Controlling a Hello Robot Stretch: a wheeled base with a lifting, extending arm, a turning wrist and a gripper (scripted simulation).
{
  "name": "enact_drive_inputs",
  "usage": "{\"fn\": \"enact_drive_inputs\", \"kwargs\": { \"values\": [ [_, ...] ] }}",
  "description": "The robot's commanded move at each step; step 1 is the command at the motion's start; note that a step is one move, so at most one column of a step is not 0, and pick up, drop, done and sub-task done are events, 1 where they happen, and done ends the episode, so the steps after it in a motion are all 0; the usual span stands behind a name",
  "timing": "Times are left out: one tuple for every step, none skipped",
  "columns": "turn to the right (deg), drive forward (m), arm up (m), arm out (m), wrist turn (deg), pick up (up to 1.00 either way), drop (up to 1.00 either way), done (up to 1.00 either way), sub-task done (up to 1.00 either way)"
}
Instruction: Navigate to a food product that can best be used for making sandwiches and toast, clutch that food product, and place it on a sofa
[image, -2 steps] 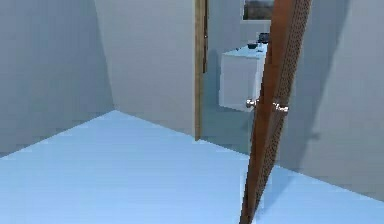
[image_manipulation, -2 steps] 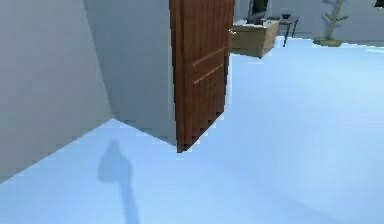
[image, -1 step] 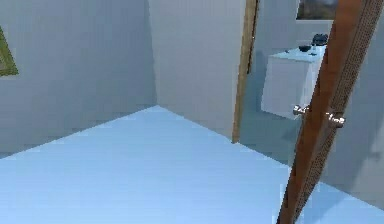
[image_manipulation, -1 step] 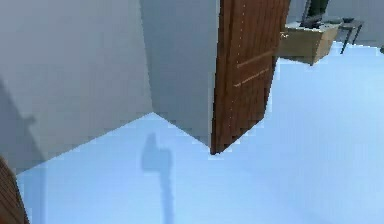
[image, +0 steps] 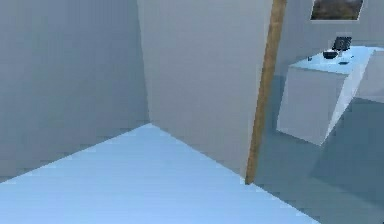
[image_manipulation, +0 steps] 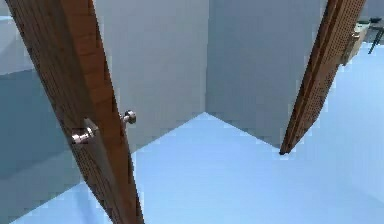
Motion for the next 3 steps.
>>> {"fn": "enact_drive_inputs", "kwargs": {
  "values": [
    [21.0,0.0,0.0,0.0,0.0,0.0,0.0,0.0,0.0],
    [0.0,0.45,0.0,0.0,0.0,0.0,0.0,0.0,0.0],
    [24.0,0.0,0.0,0.0,0.0,0.0,0.0,0.0,0.0]
  ]
}}
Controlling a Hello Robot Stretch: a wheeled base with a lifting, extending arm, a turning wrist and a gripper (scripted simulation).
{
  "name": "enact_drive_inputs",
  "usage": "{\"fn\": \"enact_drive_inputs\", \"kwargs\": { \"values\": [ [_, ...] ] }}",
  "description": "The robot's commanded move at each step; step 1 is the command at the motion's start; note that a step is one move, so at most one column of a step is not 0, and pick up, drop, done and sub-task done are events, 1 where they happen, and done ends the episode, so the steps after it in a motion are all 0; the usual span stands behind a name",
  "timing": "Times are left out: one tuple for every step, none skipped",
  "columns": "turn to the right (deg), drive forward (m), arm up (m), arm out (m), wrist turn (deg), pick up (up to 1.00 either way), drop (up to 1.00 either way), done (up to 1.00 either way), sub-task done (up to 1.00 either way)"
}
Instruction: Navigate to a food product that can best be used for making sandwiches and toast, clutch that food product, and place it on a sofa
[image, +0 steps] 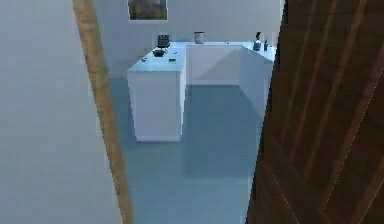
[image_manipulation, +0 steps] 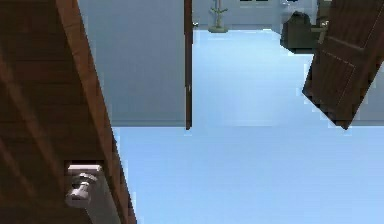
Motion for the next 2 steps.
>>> {"fn": "enact_drive_inputs", "kwargs": {
  "values": [
    [0.0,1.0,0.0,0.0,0.0,0.0,0.0,0.0,0.0],
    [3.0,0.0,0.0,0.0,0.0,0.0,0.0,0.0,0.0]
  ]
}}
